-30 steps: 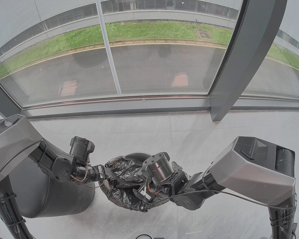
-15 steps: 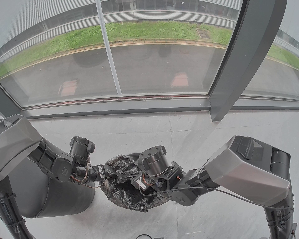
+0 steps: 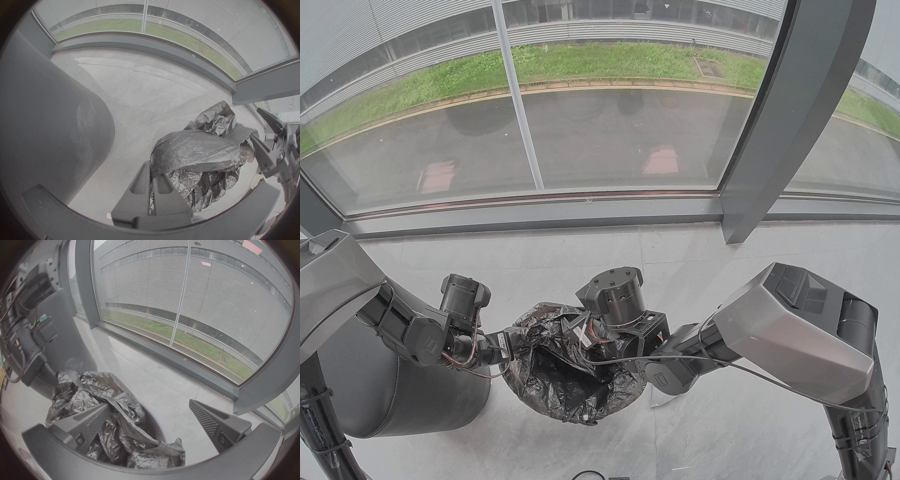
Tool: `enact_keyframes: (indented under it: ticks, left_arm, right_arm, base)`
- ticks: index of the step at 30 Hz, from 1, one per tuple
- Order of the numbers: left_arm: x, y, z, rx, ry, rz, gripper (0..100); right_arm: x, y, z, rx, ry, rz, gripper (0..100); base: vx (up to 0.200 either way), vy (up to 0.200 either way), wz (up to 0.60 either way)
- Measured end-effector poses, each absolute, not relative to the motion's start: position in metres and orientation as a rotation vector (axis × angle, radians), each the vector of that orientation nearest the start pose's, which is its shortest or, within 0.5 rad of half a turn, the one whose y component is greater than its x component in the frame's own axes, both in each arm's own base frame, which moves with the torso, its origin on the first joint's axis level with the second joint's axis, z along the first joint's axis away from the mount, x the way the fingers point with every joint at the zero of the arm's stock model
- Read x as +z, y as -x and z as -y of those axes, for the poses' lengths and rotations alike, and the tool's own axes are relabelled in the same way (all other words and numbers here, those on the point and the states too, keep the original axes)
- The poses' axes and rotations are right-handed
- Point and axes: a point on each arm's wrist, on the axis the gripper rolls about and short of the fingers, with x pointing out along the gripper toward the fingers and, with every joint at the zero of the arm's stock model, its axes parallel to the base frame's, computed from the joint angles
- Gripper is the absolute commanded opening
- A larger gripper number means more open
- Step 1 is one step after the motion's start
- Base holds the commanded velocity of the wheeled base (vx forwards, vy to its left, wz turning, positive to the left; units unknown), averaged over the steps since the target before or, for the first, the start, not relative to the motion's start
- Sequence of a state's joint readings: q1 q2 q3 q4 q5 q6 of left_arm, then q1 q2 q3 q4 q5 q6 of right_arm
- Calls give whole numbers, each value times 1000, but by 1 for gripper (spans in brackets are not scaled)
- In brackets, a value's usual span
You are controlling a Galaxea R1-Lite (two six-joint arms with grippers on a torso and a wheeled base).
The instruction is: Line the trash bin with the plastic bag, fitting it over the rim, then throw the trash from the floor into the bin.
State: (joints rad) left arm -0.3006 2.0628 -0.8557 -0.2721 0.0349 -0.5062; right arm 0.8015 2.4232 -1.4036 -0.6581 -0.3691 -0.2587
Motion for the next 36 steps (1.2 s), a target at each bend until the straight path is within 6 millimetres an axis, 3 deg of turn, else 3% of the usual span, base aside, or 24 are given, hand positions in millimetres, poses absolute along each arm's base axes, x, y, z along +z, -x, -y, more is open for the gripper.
enact_keyframes:
  ticks: [14,36]
  left_arm:
    - [46,-328,100,-27,324,-898,0]
    - [21,-345,99,-28,330,-865,0]
  right_arm:
    - [55,-369,-344,425,402,-178,100]
    - [18,-399,-350,394,391,-177,100]
  base:
    - [0,0,0]
    - [0,0,0]
